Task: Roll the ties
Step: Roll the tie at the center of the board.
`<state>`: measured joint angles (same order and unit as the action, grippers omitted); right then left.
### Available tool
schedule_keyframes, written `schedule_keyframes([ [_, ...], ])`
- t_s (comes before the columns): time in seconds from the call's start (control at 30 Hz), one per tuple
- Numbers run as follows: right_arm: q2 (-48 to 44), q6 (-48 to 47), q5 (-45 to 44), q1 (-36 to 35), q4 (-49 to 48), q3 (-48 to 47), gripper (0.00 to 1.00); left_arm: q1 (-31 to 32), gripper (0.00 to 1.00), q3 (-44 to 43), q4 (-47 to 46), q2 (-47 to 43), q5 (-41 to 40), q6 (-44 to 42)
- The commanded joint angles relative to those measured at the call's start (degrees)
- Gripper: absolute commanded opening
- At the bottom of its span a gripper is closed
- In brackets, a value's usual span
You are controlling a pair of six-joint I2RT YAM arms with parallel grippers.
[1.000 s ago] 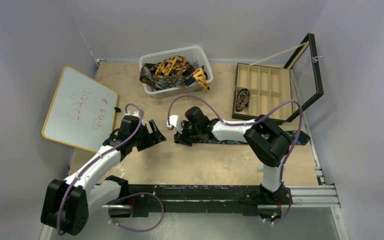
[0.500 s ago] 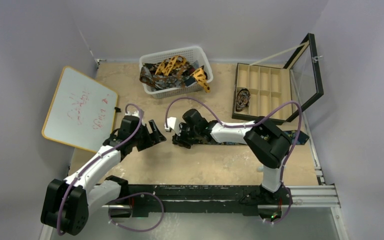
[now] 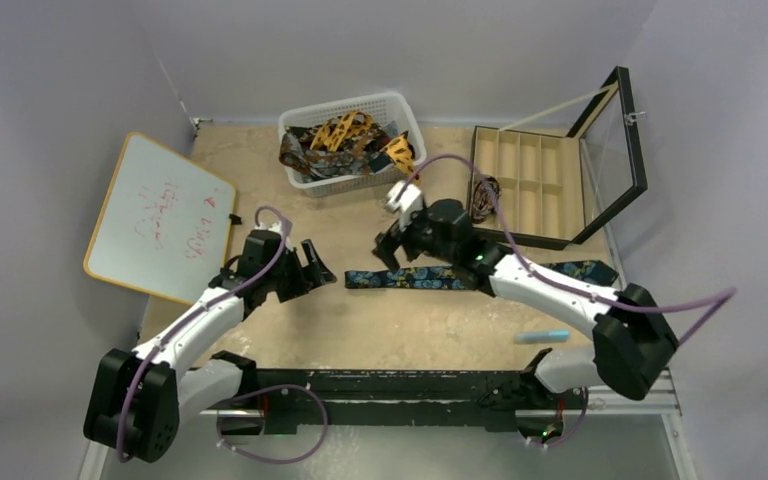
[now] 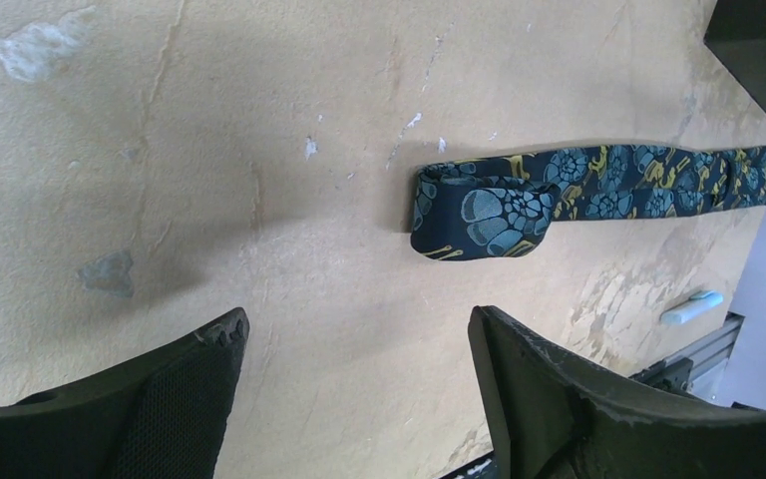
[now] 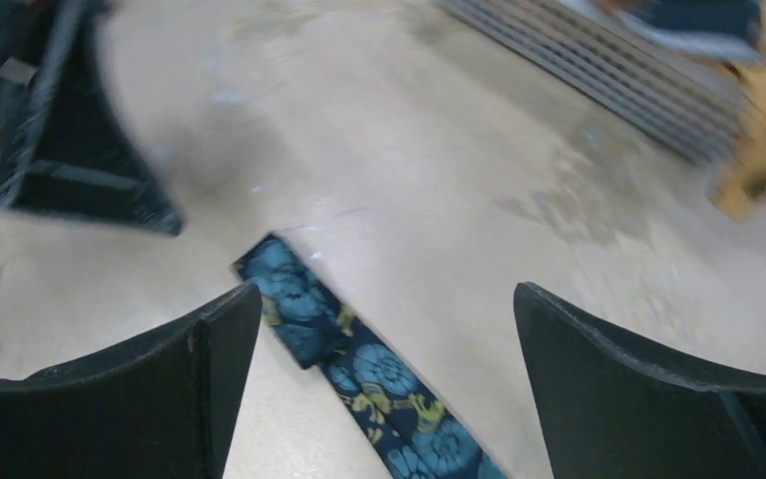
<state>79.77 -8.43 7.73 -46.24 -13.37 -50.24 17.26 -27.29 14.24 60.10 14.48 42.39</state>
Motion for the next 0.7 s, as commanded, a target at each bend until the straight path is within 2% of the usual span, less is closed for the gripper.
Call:
schedule_keyframes([
  [0.0,-3.3,28.9,-6.7,11.1,0.9,1.2,0.99,-0.7,0.81,-2.3,-4.3,1.7,3.4,-1.4],
  [0.03,-2.3,33.2,-3.8,13.3,5.5,-0.8,0.99,-0.7,0.81,-2.4,-5.0,2.4,4.2,-1.5],
  [0.1,1.1,36.7,7.4,15.6,8.1,-2.6,0.99,-1.0,0.82,-2.7,-6.9,4.0,5.9,-1.9],
  [0.2,3.7,41.6,9.1,15.6,6.5,-1.6,0.99,-1.6,0.83,-3.5,-8.6,6.6,8.6,-2.1],
  [0.3,3.7,47.3,9.0,15.6,3.7,2.0,0.99,-2.0,0.83,-3.9,-9.9,8.4,10.4,-2.1],
  [0.4,5.1,51.4,10.5,14.3,-0.8,3.4,0.94,-2.4,0.83,-3.4,-11.8,9.7,12.1,-1.9],
  [0.57,9.5,54.0,3.4,8.8,2.8,-0.6,0.83,-2.7,0.83,-3.4,-12.9,11.8,14.5,-1.7],
  [0.67,11.8,54.5,-0.8,6.0,4.7,-3.0,0.82,-3.0,0.83,-3.0,-12.6,11.0,15.0,-1.8],
])
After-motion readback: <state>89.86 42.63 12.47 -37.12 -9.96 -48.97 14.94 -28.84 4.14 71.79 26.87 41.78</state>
